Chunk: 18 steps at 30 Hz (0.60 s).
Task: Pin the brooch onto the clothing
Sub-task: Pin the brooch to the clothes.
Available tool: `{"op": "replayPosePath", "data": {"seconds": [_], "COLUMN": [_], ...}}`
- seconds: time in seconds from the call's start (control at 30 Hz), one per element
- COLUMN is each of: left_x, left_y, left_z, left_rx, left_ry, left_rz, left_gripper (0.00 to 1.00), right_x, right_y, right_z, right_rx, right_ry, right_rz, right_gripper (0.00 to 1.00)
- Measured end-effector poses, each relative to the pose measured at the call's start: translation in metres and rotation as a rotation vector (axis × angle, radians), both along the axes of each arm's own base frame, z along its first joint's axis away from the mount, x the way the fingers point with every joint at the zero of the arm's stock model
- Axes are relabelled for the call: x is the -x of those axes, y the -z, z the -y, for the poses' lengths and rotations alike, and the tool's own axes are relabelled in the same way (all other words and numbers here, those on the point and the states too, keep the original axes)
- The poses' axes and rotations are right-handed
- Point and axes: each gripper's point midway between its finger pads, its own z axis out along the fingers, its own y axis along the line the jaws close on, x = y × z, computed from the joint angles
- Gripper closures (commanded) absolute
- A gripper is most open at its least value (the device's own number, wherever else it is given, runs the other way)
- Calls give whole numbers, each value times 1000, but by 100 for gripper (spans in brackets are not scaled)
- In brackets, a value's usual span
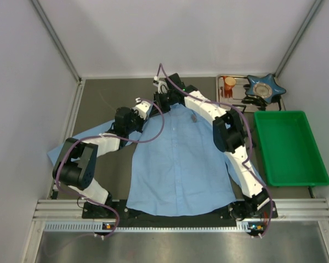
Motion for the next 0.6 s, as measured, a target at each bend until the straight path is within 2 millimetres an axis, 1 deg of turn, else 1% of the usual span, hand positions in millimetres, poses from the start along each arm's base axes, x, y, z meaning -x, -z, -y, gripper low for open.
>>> {"op": "replayPosePath", "data": {"seconds": [0.37, 0.6], "left_x": [5, 5], "left_y": [-1, -9], "left_z": [3, 5], "left_rx": [101, 208], "left_ry": [-44, -68], "left_rz": [-49, -69], "left_gripper": [100, 100], "right_x": [1, 1], "right_y": [4, 5], "right_z": [1, 1], "right_rx": [1, 0], "right_ry": [8, 7], "right_rz": [-15, -18], "right_gripper": [100, 100]}}
